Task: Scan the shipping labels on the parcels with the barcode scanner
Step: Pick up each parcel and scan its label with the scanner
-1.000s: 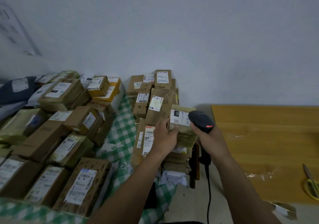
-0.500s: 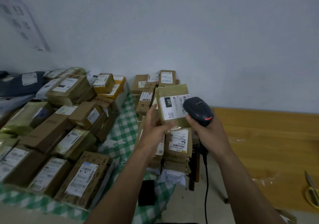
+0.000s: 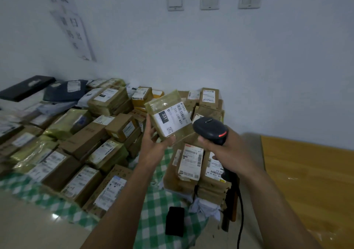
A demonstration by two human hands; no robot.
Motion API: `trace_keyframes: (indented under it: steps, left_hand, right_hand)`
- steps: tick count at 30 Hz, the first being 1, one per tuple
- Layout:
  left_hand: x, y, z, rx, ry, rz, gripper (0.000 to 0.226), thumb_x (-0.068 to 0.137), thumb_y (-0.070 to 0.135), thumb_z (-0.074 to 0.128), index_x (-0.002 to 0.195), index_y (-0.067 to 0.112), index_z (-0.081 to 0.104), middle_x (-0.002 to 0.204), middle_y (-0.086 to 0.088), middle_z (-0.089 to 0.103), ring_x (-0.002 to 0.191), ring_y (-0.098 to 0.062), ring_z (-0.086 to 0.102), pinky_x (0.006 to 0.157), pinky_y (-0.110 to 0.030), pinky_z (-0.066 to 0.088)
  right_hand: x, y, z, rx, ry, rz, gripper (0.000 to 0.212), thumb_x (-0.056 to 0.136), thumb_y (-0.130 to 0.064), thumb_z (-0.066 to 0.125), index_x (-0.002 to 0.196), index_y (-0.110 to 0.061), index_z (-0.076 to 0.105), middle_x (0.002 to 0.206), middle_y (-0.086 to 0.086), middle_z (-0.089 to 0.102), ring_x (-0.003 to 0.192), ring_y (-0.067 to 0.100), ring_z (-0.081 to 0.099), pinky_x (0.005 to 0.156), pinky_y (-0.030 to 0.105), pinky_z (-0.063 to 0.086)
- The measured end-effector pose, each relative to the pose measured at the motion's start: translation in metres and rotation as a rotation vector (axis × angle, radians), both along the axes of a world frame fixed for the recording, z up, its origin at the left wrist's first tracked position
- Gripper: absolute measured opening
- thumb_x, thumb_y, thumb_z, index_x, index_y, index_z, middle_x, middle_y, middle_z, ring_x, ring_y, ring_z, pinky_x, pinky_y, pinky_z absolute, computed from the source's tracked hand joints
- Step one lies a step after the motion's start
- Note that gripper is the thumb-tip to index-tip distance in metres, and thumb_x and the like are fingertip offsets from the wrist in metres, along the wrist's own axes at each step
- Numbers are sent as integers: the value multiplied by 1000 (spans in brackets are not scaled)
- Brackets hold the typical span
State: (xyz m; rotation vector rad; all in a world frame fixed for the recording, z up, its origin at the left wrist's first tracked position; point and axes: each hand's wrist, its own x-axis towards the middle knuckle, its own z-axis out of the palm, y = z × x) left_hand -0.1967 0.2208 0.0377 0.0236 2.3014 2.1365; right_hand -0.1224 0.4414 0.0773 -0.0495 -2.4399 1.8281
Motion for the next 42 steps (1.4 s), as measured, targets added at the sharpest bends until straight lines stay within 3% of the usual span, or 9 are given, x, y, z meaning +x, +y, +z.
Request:
trace_keyframes:
  steps: [4,7,12,17,22,25,34,38,42]
  left_hand:
    - [-11,-35,17,-89,12,1,77,90,8,75,153,42,46,132,17,68,120,-4,64,107,-45,53]
    - [-16,-59,33,-206,5,-57,56,95,17,71,146,35,57,120,21,69,99,10,67,87,-19,55]
    - [-31,-82,50,-453,21,-109,51,87,30,75,137,30,66,123,12,67,114,-7,62,107,-44,48]
    - [-36,-92,56,-560,31,-111,45,94,19,70,137,31,65,96,33,70,93,12,63,85,-25,47]
    - [-36,-98,50,-604,19,-95,68,76,49,74,142,36,61,134,10,61,123,-12,56,106,-38,45]
    - [-40,-104,44,-582,-19,-102,77,67,56,73,141,42,60,139,7,57,129,-16,52,112,-48,43]
    - [-47,-109,34,-543,-32,-96,57,91,24,76,144,33,59,141,6,56,124,-15,55,87,-22,46]
    - [-45,-111,30,-499,-31,-90,58,90,23,77,144,32,59,134,8,59,113,-5,58,86,-20,49]
    - [-40,-118,15,-470,-54,-72,57,89,32,77,142,41,58,134,11,58,115,-6,60,89,-26,54]
  right_hand:
    - [-7,-6,-5,81,15,49,33,90,-34,81,111,-49,60,93,-15,75,75,-2,71,62,12,49]
    - [-12,-11,-11,118,-16,74,45,87,-44,82,127,-44,61,103,-17,74,85,-6,68,66,11,48]
    - [-19,-20,-22,106,-84,209,53,87,-44,82,134,-37,61,106,-13,74,90,5,72,66,22,58]
    - [-18,-30,-28,163,-101,275,54,89,-36,82,137,-31,60,103,-12,74,82,4,72,62,17,55]
    - [-19,-33,-32,146,-133,313,55,89,-40,81,138,-34,58,105,-9,75,86,9,73,69,26,61]
    - [-19,-33,-33,162,-166,325,52,90,-38,80,136,-38,56,107,-7,74,83,14,73,73,33,64]
    - [-24,-34,-36,156,-182,380,47,89,-36,79,133,-36,61,99,-9,75,85,14,74,77,36,64]
    - [-25,-35,-37,152,-190,380,49,89,-39,80,134,-35,60,99,-8,76,84,12,74,73,29,62]
    - [-27,-38,-43,136,-204,366,56,84,-51,81,135,-42,58,106,-13,76,86,16,75,77,42,65]
